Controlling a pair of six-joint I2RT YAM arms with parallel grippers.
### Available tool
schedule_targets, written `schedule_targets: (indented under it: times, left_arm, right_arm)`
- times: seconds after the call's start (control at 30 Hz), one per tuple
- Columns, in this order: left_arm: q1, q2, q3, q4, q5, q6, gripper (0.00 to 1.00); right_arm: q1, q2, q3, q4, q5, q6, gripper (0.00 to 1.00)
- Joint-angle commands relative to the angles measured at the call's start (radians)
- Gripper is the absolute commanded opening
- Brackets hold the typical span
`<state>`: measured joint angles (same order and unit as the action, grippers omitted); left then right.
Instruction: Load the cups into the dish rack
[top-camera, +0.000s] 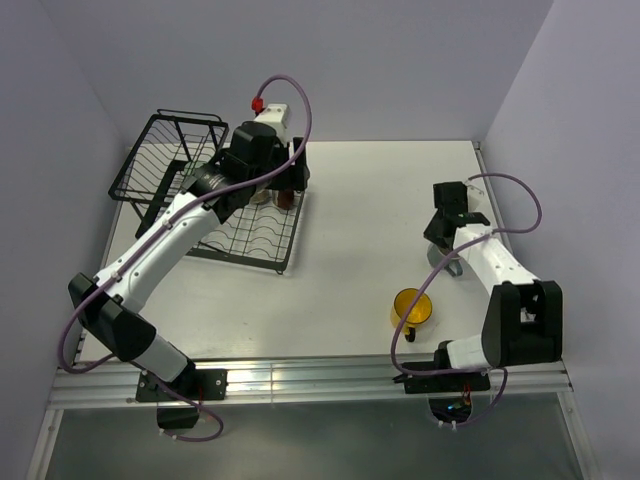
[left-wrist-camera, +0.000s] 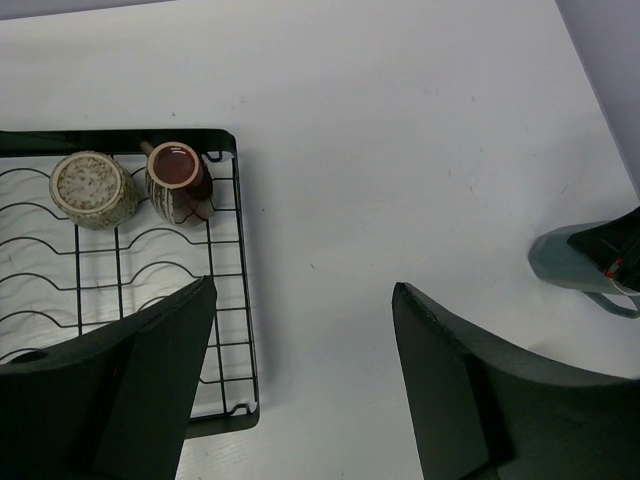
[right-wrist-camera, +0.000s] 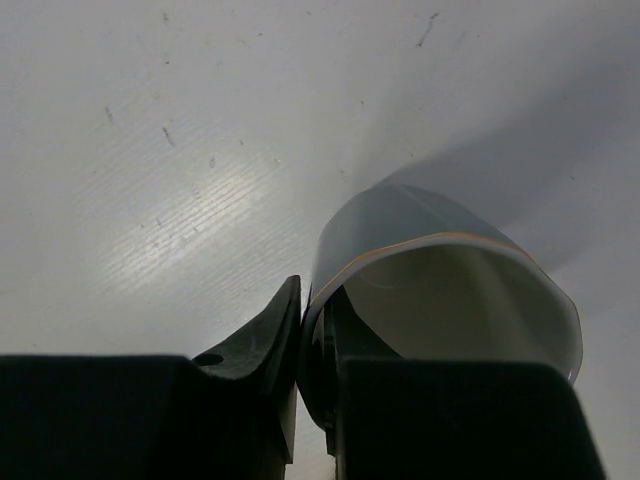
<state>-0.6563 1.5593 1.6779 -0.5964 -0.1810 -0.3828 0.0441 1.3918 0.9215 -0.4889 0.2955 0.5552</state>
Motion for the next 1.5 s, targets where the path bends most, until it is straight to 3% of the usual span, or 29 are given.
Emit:
schedule_targets:
  times: [0.0, 0.27, 0.37, 0.4, 0.57, 0.67, 0.7, 0.83, 1.0, 1.03, 1.2, 1.47]
  left_arm:
    - [-0.006, -0.065, -0.01, 0.044, 0.011, -0.016, 0.78]
    - [-0.008, -0.128, -0.104, 0.167, 0.17, -0.053, 0.79]
    - [-0.006, -0.165, -0.153, 0.22, 0.248, -0.082, 0.81]
    - [-0.005, -0.172, -0.161, 0.24, 0.265, -0.094, 0.81]
    - [-0.005, -0.232, -0.226, 0.3, 0.366, -0.119, 0.81]
    - [-0.003, -0.286, -0.306, 0.404, 0.443, -0.126, 0.82]
    - [-0.003, -0.295, -0.323, 0.429, 0.465, -0.126, 0.82]
    - [-0.003, -0.309, -0.357, 0.474, 0.52, -0.116, 0.83]
    - [-0.003, -0.3, -0.388, 0.549, 0.626, -0.146, 0.85]
    - [-0.003, -0.291, -0.391, 0.56, 0.633, -0.154, 0.99]
    - [-0.002, -0.277, -0.418, 0.648, 0.722, -0.192, 0.99]
    - [0.0, -0.245, -0.431, 0.737, 0.851, -0.238, 0.99]
  right_arm:
    - [0.0, -0.08, -0.035, 0.07, -0.077, -0.03, 0.0]
    - [0.011, -0.35, 0.036, 0.095, -0.462, -0.038, 0.0]
    - [0.014, -0.433, 0.051, 0.17, -0.689, 0.009, 0.0]
    - [0.014, -0.462, 0.054, 0.212, -0.798, 0.037, 0.0]
    - [0.014, -0.533, -0.01, 0.435, -1.041, 0.205, 0.0]
    - [0.014, -0.54, -0.101, 0.723, -1.185, 0.417, 0.0]
    - [0.014, -0.534, -0.145, 0.871, -1.208, 0.531, 0.0]
    - [0.019, -0.519, -0.21, 1.136, -1.268, 0.739, 0.0]
    - [0.022, -0.505, -0.253, 1.324, -1.265, 0.873, 0.0]
    - [0.023, -0.501, -0.259, 1.357, -1.273, 0.918, 0.0]
    - [0.026, -0.447, -0.273, 1.545, -1.283, 1.04, 0.0]
    - [0.049, -0.404, -0.282, 1.673, -1.263, 1.126, 0.0]
